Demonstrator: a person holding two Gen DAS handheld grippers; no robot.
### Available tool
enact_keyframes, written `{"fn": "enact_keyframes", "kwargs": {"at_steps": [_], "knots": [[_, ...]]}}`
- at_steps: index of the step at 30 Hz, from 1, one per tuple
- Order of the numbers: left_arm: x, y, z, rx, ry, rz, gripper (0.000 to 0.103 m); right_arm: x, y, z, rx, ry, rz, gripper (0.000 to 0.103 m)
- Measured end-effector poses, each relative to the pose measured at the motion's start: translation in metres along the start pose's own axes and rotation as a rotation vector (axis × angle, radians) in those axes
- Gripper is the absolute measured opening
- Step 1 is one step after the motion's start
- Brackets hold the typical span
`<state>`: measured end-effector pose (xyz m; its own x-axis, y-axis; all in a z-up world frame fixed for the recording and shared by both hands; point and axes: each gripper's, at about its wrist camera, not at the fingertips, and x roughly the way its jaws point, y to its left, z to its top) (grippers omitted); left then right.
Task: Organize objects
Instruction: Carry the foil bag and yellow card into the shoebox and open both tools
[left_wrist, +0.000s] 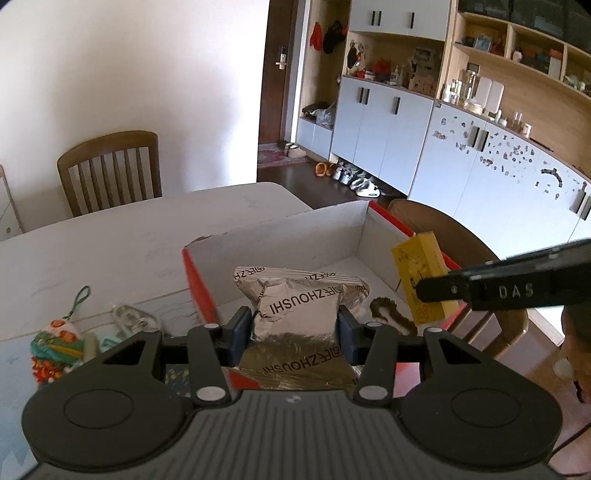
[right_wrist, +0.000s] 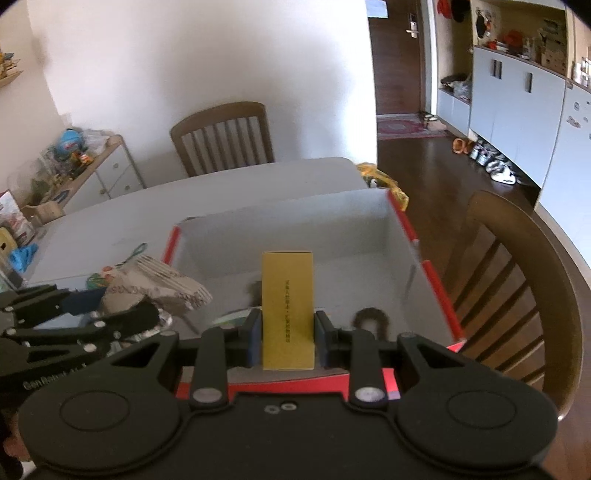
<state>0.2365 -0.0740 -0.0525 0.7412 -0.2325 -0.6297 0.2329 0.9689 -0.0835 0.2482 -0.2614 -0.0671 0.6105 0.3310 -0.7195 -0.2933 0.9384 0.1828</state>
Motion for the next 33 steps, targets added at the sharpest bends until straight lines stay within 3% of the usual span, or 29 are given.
{"fn": "enact_keyframes", "kwargs": {"at_steps": [9, 21, 33], "knots": [[0.056, -0.016, 0.025, 0.032, 0.042, 0.036, 0.048, 0.033, -0.028, 0.006, -0.001, 0.049, -0.015, 0.027], [0.122, -0.015, 0.036, 0.036, 0.181, 0.065, 0.048, 0.080, -0.038, 0.007, -0.035, 0.149, -0.018, 0.027], [0.146, -0.014, 0.032, 0.050, 0.284, 0.071, 0.049, 0.103, -0.038, -0.001, -0.105, 0.221, -0.049, 0.028]]}}
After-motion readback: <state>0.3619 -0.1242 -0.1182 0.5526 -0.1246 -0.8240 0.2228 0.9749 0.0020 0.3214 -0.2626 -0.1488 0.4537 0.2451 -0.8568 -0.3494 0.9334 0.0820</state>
